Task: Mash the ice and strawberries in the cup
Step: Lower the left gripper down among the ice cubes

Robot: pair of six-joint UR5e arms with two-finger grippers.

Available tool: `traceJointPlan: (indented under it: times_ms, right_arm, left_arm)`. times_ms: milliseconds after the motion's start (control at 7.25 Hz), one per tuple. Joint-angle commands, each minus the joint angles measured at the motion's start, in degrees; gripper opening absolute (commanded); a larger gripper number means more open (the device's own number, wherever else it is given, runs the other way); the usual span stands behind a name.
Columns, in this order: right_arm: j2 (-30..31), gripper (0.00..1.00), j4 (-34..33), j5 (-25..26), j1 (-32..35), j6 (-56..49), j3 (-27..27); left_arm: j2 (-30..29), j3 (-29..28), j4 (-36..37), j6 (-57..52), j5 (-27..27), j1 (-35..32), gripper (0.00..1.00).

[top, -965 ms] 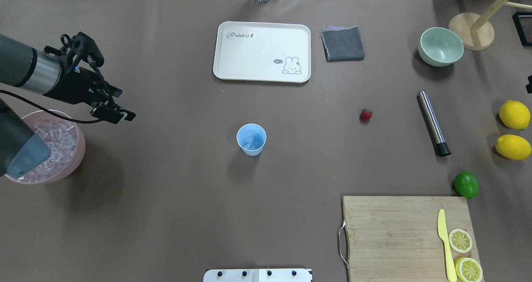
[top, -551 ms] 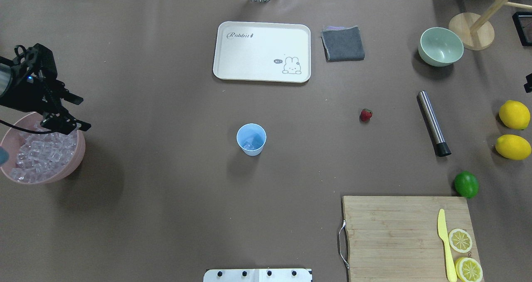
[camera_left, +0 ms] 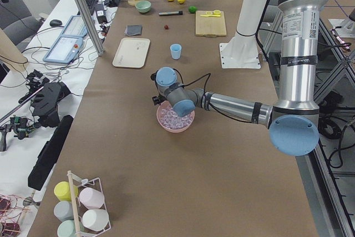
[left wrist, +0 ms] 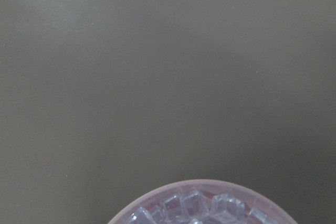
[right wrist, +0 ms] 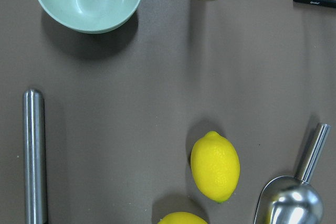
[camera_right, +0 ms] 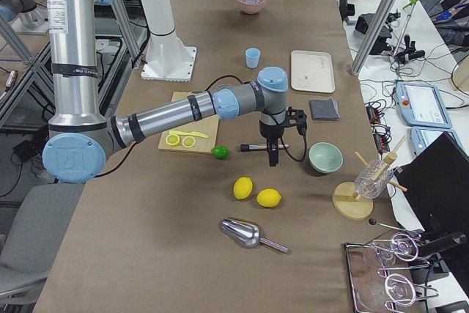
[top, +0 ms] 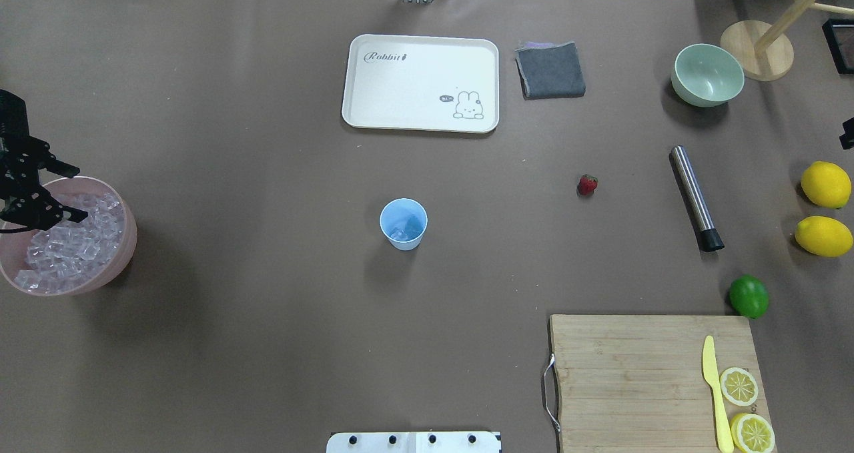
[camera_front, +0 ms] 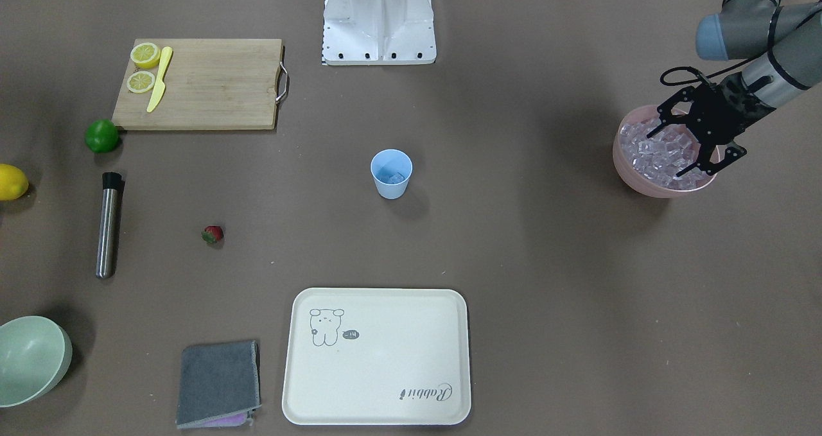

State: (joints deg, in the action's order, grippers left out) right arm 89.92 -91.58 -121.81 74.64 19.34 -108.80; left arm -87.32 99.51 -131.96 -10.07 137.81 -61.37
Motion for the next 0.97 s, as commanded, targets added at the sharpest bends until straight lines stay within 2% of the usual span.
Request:
traceJointPlan:
  times_ms: [0,276,551,827]
  right_arm:
    - [0.2,1.0,0.0,0.1,-0.1,0.0,0.0]
    - [0.3,1.0,0.0,0.4,-0.1,0.0,0.0]
    - [0.2,1.0,0.1,0.5,-0.1,0.0,0.0]
    - [0.0,1.0,0.1,0.6,-0.1,0.0,0.1]
  left_arm:
    - [1.7,-0.2,-0.1,-0.7,-3.1,0.6,0.86]
    - [2.7,0.0,-0.1,-0.7,-3.8,1.9,0.85]
    - [2.8,0.1,-0.2,-0.7,-5.3,4.1,0.77]
    - [2.8,0.2,-0.2,-0.6,-5.6,5.5,0.79]
